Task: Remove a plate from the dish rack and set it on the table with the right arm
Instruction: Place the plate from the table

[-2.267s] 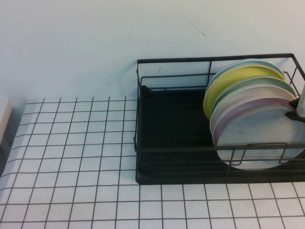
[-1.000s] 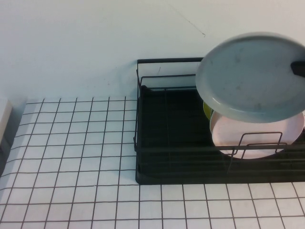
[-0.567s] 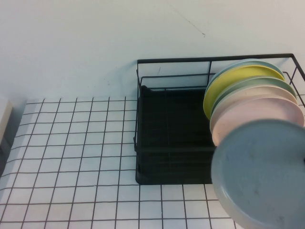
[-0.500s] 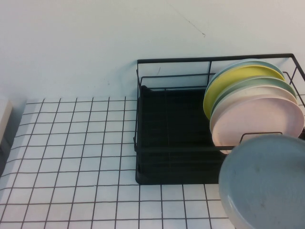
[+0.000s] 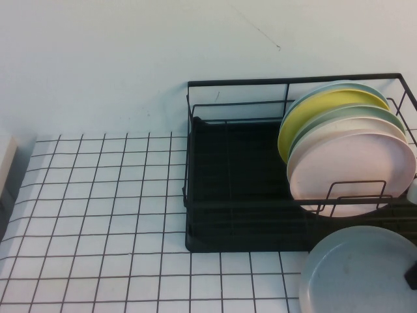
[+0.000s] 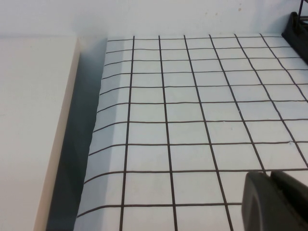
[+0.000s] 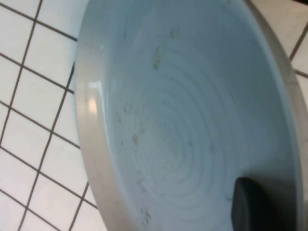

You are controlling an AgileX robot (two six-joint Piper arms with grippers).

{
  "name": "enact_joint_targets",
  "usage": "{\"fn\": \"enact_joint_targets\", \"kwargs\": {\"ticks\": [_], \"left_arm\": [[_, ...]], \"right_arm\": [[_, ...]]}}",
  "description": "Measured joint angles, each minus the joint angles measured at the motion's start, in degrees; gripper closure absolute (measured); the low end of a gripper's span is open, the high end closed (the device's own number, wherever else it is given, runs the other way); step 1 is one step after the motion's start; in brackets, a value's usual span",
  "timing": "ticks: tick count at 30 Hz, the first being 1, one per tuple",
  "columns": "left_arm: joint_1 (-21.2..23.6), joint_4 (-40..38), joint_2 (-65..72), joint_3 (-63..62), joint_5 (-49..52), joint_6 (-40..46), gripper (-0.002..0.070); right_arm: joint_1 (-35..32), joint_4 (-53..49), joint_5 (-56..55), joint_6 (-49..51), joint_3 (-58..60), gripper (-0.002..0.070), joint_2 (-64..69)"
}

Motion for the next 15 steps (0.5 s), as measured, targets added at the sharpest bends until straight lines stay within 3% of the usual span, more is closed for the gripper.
{"fn": "enact_joint_targets", "kwargs": {"ticks": [7,15], "left_arm": [[0.0,0.0,0.0,0.0,0.0,0.0,0.0678],[0.0,0.0,0.0,0.0,0.0,0.0,0.0678]], "right_arm": [[0.0,-1.1,-2.1,1.9,0.0,0.0566,1.0],[0.0,-5.9,-7.7,3.8,0.0,0.0437,1.6]]}}
